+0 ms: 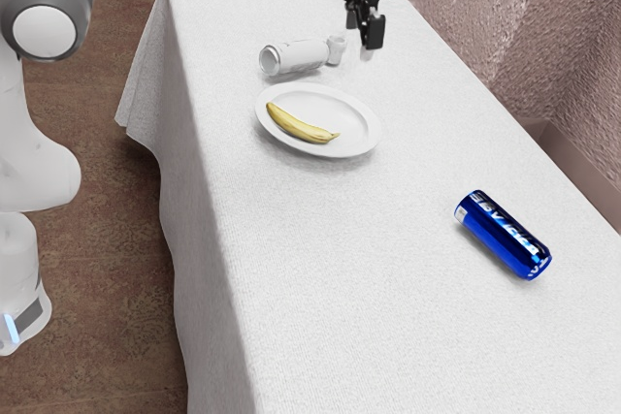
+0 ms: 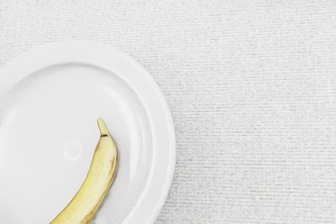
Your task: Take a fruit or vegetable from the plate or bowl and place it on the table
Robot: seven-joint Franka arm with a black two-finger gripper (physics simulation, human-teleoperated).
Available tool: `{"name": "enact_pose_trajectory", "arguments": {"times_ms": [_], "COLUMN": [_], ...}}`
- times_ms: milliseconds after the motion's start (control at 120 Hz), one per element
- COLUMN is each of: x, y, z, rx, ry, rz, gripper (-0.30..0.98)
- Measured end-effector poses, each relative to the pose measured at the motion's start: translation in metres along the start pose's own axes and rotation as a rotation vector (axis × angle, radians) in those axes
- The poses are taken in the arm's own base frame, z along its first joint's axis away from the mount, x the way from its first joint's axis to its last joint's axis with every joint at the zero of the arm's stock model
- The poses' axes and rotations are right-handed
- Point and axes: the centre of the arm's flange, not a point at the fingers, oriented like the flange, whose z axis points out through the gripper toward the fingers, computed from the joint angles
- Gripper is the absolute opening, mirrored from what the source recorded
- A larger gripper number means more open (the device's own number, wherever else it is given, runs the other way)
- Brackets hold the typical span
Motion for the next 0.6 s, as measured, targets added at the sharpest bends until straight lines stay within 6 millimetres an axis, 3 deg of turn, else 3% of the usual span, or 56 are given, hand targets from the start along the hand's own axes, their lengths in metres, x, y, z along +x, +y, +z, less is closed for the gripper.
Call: {"name": "enact_pose_trajectory", "arguments": {"times_ms": [208, 275, 325, 375, 483, 600], "x": [-0.004, -0.006, -0.006, -0.005, -0.007, -0.012], "y": [-0.032, -0.033, -0.024, -0.002, 0.038, 0.066], "z": [0.0, 0.001, -0.015, -0.024, -0.022, -0.019], "rx": [0.011, 0.003, 0.004, -0.034, -0.099, -0.142], "ry": [0.002, -0.009, -0.001, -0.002, -0.043, -0.084], "rz": [-0.072, -0.082, -0.072, -0.034, 0.017, 0.165], "gripper": [0.69, 0.69, 0.69, 0.69, 0.69, 0.69]}}
